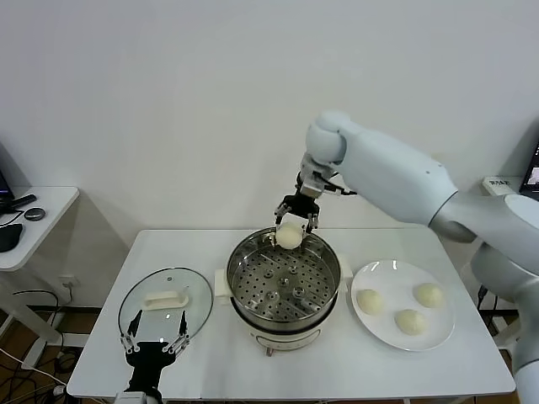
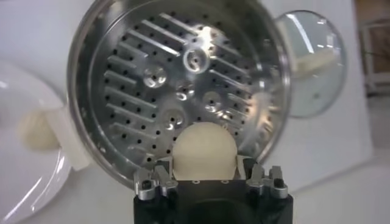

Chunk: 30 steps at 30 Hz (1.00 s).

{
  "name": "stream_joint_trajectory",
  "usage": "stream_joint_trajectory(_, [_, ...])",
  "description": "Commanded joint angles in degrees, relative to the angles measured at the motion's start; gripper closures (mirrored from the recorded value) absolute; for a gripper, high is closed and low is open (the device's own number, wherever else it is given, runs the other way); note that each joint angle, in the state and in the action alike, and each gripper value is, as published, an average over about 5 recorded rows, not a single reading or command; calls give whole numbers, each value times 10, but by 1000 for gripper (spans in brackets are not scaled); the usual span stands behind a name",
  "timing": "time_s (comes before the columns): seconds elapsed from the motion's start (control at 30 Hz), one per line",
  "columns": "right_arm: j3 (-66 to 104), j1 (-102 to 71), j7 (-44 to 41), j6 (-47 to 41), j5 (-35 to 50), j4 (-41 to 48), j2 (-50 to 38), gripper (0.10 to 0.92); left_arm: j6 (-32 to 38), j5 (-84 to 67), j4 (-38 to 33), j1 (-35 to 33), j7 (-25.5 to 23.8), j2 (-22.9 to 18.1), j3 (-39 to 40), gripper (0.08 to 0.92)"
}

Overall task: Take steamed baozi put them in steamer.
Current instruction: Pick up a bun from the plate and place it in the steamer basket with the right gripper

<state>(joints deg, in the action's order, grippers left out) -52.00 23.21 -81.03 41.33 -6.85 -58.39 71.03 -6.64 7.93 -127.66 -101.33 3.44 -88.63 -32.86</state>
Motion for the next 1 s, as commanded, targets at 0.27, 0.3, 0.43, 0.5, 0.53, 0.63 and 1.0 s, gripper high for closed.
stream_joint_trajectory(0.27, [45,-71,23,61,-134,39,43,371,-2,0,8,1,-3,4,-3,177])
stream_joint_trajectory(0.3, [47,-74,28,61,-134,42,44,371,-2,0,8,1,-3,5,-3,177])
stream_joint_trajectory(0.43, [57,-81,34,61,-146,45,48,366,-2,0,11,2,-4,5,-4,177])
stream_joint_trajectory(0.5, [62,-85,35,61,-155,50,50,364,-2,0,14,2,-3,5,-3,177])
stream_joint_trajectory(0.53, [65,-87,35,61,-159,53,52,364,-2,0,15,2,-3,5,-3,177])
stream_joint_trajectory(0.63, [70,-91,39,61,-173,67,56,364,-2,0,17,1,-3,5,-2,177])
stream_joint_trajectory(1.0, [71,-103,87,60,-185,77,60,351,-2,1,17,2,-3,4,-1,177])
